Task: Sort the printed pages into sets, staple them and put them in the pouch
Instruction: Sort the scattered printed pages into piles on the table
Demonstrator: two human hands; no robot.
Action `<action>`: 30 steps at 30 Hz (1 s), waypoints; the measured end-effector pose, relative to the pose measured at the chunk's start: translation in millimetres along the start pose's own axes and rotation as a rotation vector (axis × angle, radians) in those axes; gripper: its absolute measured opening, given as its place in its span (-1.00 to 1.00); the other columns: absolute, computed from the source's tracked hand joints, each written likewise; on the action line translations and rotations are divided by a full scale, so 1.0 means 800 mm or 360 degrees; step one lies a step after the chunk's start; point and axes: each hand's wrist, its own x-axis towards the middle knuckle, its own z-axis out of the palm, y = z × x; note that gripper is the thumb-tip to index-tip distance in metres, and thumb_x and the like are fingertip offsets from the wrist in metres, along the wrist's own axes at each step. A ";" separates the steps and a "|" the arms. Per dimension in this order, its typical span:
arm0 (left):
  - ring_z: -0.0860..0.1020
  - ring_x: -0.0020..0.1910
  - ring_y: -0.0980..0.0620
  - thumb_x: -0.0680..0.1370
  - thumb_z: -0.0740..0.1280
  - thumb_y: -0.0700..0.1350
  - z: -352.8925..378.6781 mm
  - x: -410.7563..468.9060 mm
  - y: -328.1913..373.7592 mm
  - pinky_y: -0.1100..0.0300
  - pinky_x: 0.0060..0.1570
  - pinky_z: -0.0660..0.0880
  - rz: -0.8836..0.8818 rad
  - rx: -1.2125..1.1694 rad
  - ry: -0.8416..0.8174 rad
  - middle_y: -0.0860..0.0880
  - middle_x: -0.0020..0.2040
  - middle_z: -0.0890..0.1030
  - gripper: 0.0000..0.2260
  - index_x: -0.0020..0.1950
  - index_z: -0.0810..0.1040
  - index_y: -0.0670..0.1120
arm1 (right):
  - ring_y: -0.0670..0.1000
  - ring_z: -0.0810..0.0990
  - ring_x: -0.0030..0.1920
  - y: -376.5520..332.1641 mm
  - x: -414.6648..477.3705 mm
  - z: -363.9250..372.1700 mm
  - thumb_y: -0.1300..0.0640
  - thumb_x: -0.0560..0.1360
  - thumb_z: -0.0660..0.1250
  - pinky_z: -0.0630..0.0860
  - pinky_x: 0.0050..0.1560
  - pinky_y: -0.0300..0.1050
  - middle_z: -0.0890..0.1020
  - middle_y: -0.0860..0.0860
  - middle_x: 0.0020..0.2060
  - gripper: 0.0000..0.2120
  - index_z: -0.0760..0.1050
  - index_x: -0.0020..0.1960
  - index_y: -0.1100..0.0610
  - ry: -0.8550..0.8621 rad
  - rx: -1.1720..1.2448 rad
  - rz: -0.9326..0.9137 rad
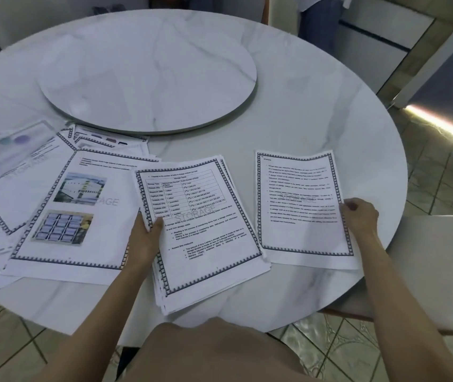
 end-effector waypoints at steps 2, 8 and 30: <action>0.39 0.35 -0.10 0.61 0.17 -0.15 0.000 0.000 0.001 0.00 0.36 0.31 0.0003 -0.0002 -0.0014 -0.10 0.37 0.43 -0.62 0.42 0.28 -0.17 | 0.23 0.52 0.16 -0.005 -0.001 -0.010 0.21 0.56 0.21 0.37 0.19 -0.09 0.59 0.27 0.11 -0.73 0.51 0.17 0.33 0.0039 0.0070 -0.0057; 0.37 0.37 -0.09 0.61 0.16 -0.18 -0.003 -0.003 0.000 0.04 0.36 0.30 0.0060 0.0051 -0.0057 -0.10 0.38 0.41 -0.61 0.44 0.26 -0.17 | 0.18 0.53 0.16 -0.023 0.010 -0.044 0.17 0.55 0.24 0.38 0.13 -0.15 0.58 0.22 0.13 -0.71 0.50 0.21 0.28 0.0124 0.0366 -0.0087; 0.29 0.43 -0.04 0.62 0.12 -0.02 -0.002 -0.003 -0.004 -0.06 0.43 0.22 0.0025 0.0020 -0.0125 -0.05 0.46 0.31 -0.54 0.50 0.16 -0.08 | -0.05 0.55 -0.12 -0.127 -0.128 0.123 0.22 0.55 0.23 0.37 -0.22 -0.58 0.62 0.03 -0.12 -0.81 0.56 0.09 0.23 -0.0477 0.0602 -0.0422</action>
